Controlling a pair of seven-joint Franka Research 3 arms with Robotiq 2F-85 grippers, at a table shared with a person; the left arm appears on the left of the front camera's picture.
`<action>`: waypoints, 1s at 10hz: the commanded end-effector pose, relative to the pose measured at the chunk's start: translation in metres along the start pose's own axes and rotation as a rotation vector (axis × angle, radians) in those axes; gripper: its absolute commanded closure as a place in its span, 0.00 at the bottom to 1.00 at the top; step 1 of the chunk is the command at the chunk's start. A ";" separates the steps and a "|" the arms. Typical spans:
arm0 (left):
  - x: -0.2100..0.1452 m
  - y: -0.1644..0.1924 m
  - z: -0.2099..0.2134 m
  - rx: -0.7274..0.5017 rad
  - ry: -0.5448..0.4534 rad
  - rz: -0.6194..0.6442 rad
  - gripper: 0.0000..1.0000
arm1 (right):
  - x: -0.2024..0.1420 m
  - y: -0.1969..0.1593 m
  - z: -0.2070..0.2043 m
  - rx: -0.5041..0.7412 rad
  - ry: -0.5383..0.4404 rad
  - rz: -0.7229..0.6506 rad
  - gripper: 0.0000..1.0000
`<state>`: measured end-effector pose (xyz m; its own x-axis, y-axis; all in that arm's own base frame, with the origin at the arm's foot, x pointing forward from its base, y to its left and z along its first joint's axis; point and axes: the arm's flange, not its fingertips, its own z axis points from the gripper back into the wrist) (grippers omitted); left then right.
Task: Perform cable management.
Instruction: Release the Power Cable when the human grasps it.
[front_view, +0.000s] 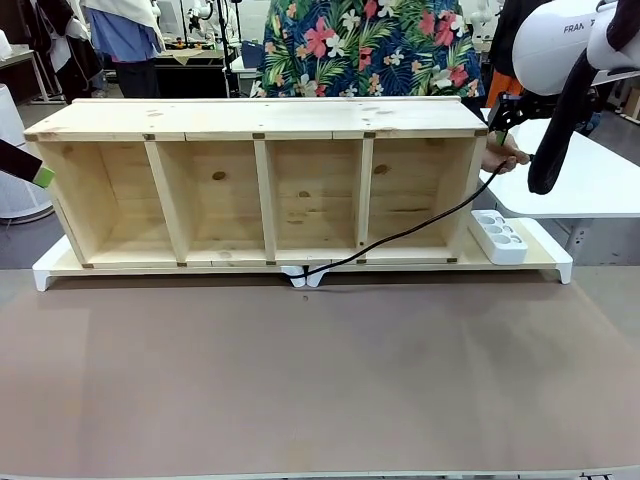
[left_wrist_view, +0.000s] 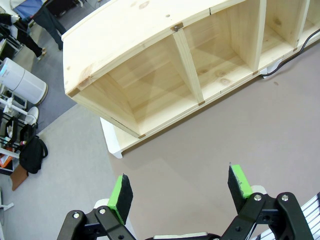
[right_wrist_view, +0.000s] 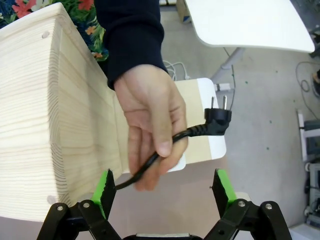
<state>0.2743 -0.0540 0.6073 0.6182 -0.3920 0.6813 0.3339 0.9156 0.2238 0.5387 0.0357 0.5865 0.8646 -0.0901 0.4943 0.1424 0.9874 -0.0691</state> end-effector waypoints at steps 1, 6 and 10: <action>0.002 0.000 -0.001 0.003 -0.010 0.000 0.00 | -0.001 0.000 0.000 -0.002 0.006 0.000 0.00; 0.002 0.000 -0.001 0.003 -0.010 0.000 0.00 | -0.001 0.000 0.000 -0.002 0.006 0.000 0.00; 0.002 0.000 -0.001 0.003 -0.010 0.000 0.00 | -0.001 0.000 0.000 -0.002 0.006 0.000 0.00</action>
<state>0.2743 -0.0540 0.6073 0.6182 -0.3920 0.6813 0.3339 0.9156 0.2238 0.5387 0.0355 0.5865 0.8646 -0.0903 0.4943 0.1426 0.9874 -0.0691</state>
